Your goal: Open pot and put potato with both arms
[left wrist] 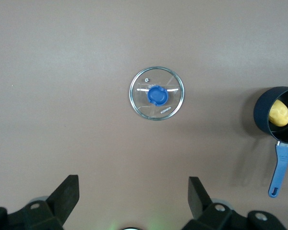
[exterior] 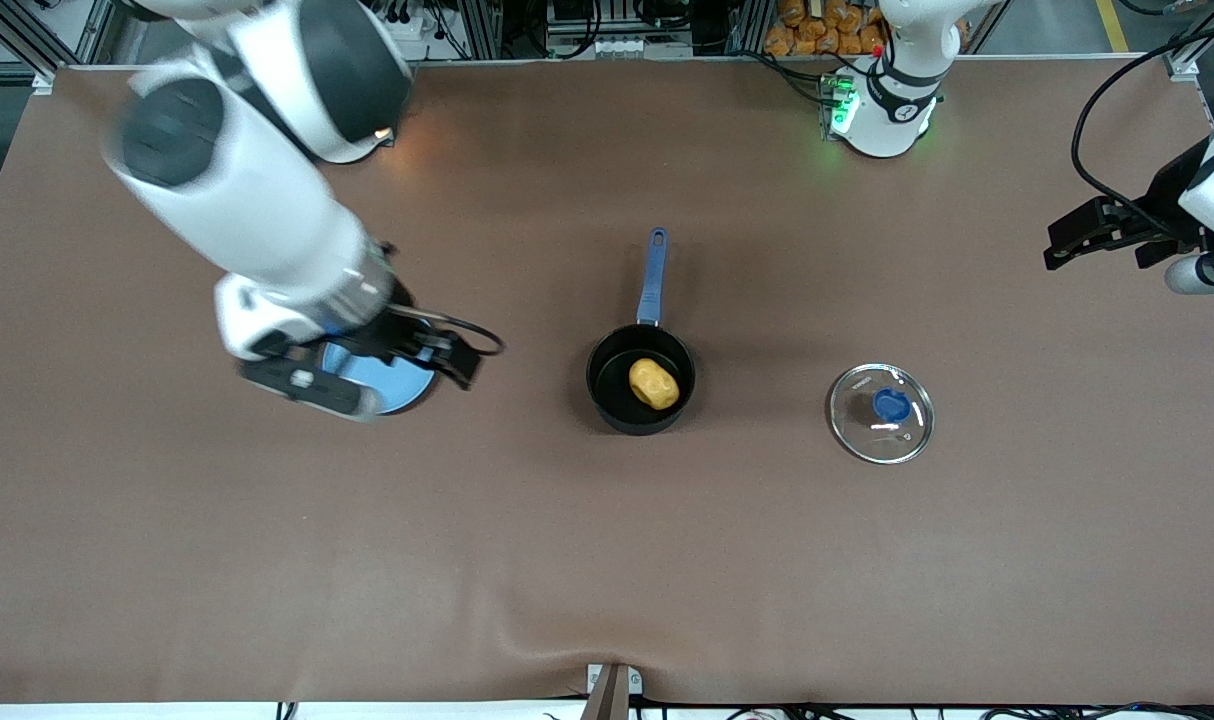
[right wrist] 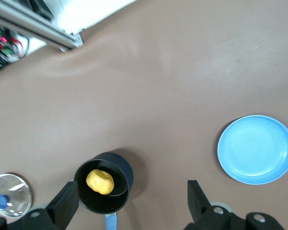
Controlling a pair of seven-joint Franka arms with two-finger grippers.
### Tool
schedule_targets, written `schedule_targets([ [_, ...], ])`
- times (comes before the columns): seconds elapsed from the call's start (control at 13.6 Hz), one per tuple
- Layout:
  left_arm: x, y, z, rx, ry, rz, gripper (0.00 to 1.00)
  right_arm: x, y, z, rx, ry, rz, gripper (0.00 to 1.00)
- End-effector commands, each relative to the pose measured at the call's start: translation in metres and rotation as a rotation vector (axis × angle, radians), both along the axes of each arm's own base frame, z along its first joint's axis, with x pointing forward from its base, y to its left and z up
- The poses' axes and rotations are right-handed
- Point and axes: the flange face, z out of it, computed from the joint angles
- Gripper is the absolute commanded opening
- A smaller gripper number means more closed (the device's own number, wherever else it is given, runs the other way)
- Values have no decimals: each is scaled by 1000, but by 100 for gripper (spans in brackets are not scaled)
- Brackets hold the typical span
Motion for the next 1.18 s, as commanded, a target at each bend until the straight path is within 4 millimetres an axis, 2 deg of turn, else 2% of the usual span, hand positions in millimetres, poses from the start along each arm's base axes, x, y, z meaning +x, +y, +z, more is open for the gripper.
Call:
schedule_targets([
  [0.0, -9, -1, 11, -10, 6, -11, 100, -9, -42, 21, -31, 24, 49, 100],
  [0.07, -13, -1, 16, -6, -1, -11, 100, -9, -62, 16, -102, 51, 124, 100],
  [0.15, -14, -4, 16, -3, 0, -15, 100, -20, -90, 27, -198, 92, 201, 100],
  [0.22, -15, -3, 18, -2, -4, -10, 100, -21, -116, 33, -223, 111, 244, 100],
  [0.37, -21, -9, 25, -1, -16, -17, 100, -26, -162, 52, -182, 121, 294, 100],
  [0.44, -23, -9, 28, -1, -21, -16, 100, -30, -178, 61, -162, 118, 284, 100],
  [0.59, -28, -9, 30, -1, -26, -19, 100, -42, -199, 70, -170, 131, 256, 100],
  [0.74, -30, -7, 30, -1, -23, -19, 100, -62, -215, 69, -189, 145, 270, 100],
  [0.88, -26, -6, 26, -3, -14, -25, 100, -77, -221, 65, -205, 116, 299, 100],
  [1.1, -25, -5, 25, -10, -13, -24, 100, -86, -237, 64, -212, 112, 373, 100],
])
